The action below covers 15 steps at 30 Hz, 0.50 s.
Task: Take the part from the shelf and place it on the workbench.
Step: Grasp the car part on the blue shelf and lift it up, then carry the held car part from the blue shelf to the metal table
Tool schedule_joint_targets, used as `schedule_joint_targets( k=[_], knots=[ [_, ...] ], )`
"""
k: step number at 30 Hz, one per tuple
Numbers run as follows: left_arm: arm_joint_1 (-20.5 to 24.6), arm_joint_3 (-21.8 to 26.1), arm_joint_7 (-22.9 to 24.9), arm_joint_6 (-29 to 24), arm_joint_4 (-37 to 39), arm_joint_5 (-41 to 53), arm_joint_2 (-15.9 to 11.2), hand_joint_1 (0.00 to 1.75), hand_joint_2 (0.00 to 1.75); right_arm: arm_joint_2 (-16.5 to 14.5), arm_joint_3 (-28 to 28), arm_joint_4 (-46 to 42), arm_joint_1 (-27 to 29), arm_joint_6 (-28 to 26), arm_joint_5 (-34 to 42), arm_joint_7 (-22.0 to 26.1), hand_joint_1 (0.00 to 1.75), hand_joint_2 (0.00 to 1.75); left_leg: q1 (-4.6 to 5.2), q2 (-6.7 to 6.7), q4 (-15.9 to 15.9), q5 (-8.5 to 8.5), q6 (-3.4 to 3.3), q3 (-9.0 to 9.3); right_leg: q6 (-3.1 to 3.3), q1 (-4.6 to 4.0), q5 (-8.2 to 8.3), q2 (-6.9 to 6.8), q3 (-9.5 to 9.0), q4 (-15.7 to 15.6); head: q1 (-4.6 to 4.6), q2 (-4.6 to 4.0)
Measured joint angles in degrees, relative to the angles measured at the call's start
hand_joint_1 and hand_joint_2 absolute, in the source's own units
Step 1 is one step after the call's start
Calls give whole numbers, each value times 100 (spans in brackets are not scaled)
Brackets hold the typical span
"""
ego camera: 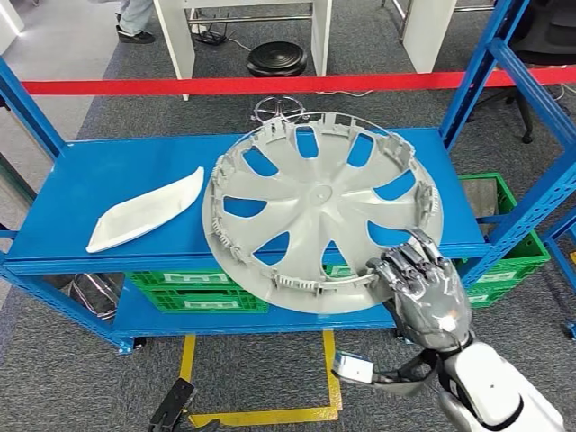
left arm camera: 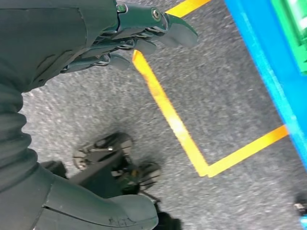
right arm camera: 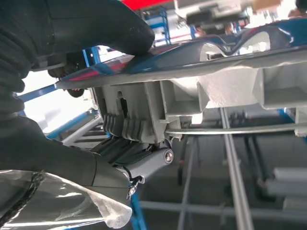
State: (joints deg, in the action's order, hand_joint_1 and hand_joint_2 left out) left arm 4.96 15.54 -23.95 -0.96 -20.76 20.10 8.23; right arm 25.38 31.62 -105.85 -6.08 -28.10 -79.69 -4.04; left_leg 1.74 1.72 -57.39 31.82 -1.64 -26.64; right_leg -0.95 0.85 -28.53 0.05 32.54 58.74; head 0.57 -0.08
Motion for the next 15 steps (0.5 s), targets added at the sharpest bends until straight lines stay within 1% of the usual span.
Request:
schedule_joint_targets(
  k=[1,3,4,5,6,8,9,10,11,12,13,14,15],
  knots=[
    [-6,4,-34,-18,-30,-27,29,0,175,0,-71,-174,189,-144,22,13,175,175,4,0,-2,-2,-13,-6,-16,4,8,0,-1,-9,1,1],
    [-17,7,-105,-60,-91,-78,83,0,175,0,-227,-526,566,-402,138,75,175,175,-11,-3,61,-56,-73,4,-61,5,19,0,-5,-39,2,1],
    [-20,7,-139,-83,-122,-107,114,0,175,0,-305,-695,746,-518,238,126,175,175,-27,-7,119,-104,-109,24,-84,-1,-17,2,14,-21,-1,1],
    [-22,7,-172,-107,-150,-138,143,0,175,0,-379,-847,908,-618,357,184,175,175,-45,-12,174,-151,-143,41,-99,-9,-107,4,70,85,-8,0],
    [-25,7,-198,-129,-174,-171,171,0,175,0,-451,-977,1046,-710,496,249,175,175,-60,-17,209,-187,-164,55,-109,-12,-254,5,183,315,-15,1],
    [-33,6,-236,-165,-201,-236,210,0,175,-1,-579,-1166,1257,-848,767,384,175,175,-56,-28,211,-196,-177,40,-133,-10,-566,6,501,1000,-20,0],
    [-39,5,-245,-178,-212,-261,224,0,175,-2,-646,-1249,1368,-893,875,446,175,175,-57,-31,203,-192,-177,35,-151,-5,-635,4,641,1286,-19,1],
    [-42,3,-250,-189,-224,-279,237,0,175,-2,-709,-1329,1487,-917,951,500,175,175,-60,-29,190,-185,-174,32,-172,4,-592,3,704,1401,-18,0],
    [-44,1,-252,-196,-239,-293,253,0,175,-2,-770,-1408,1603,-930,1001,542,175,175,-67,-22,168,-169,-164,30,-190,18,-441,2,673,1311,-18,0],
    [-44,-3,-254,-201,-255,-304,270,0,175,-2,-824,-1475,1692,-934,1033,571,175,175,-76,-12,134,-142,-146,30,-208,38,-216,1,546,1022,-19,0],
    [-44,-8,-256,-203,-271,-312,284,0,175,-3,-868,-1525,1748,-933,1053,593,175,175,-84,-5,92,-108,-116,24,-222,51,-66,7,390,691,-20,-1],
    [-38,-14,-258,-206,-286,-317,295,0,175,-3,-902,-1562,1789,-933,1065,608,175,175,-85,-1,38,-70,-80,-2,-221,53,43,24,240,413,-28,0],
    [-33,-21,-263,-207,-299,-319,303,0,175,-4,-930,-1597,1832,-932,1073,619,175,175,-82,3,-15,-42,-47,-30,-210,52,72,39,146,243,-39,1]
  ],
)
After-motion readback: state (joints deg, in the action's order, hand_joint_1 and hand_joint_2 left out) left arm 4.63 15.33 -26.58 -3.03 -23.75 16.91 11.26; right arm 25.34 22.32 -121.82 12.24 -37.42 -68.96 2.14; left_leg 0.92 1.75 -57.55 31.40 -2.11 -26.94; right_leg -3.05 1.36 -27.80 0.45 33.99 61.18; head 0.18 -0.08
